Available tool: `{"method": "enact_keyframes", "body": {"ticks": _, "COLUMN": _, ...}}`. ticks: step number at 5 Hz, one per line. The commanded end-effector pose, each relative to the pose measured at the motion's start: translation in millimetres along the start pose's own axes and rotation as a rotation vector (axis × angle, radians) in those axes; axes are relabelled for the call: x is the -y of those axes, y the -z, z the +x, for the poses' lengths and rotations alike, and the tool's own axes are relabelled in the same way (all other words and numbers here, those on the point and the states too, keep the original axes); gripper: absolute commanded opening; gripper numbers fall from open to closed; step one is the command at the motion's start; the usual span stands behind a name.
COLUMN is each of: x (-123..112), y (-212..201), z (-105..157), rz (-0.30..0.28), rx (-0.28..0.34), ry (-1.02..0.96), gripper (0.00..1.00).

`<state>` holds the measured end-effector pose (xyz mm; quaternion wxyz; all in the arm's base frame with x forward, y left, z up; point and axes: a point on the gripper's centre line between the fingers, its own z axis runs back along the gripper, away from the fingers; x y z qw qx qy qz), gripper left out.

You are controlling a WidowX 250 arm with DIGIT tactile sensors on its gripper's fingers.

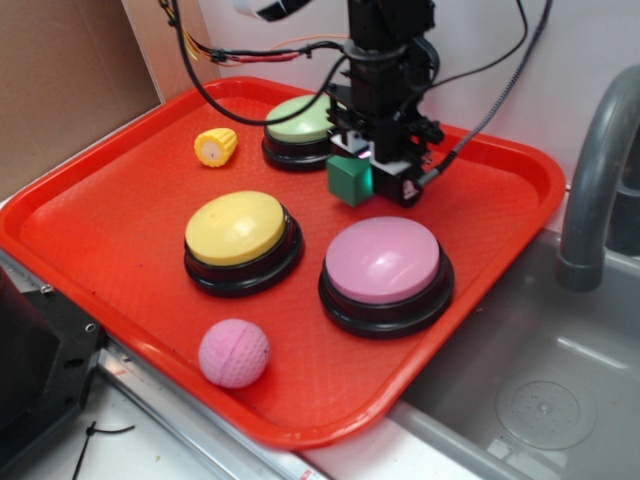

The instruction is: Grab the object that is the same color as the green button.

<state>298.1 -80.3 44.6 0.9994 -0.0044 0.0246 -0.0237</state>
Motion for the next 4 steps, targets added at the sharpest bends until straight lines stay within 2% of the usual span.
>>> {"method": "enact_keyframes", "body": {"ticks": 1, "x": -43, "y": -110, "z": -33, "rz": -0.007, "rx": 0.112, "ry": -0.020, "gripper": 0.00}}
{"method": "enact_keyframes", "body": {"ticks": 2, "x": -71, "y": -139, "z": -69, "rz": -0.003, "rx": 0.166, "ry": -0.133, "gripper": 0.00}}
{"method": "enact_keyframes", "body": {"ticks": 3, "x": -91, "y": -152, "z": -99, "rz": -0.041, "rx": 0.220, "ry": -0.239, "gripper": 0.00}}
{"method": "enact_keyframes", "body": {"ticks": 4, "x": -97, "y": -155, "z": -109, "rz": -0.029, "rx": 0.244, "ry": -0.289, "gripper": 0.00}}
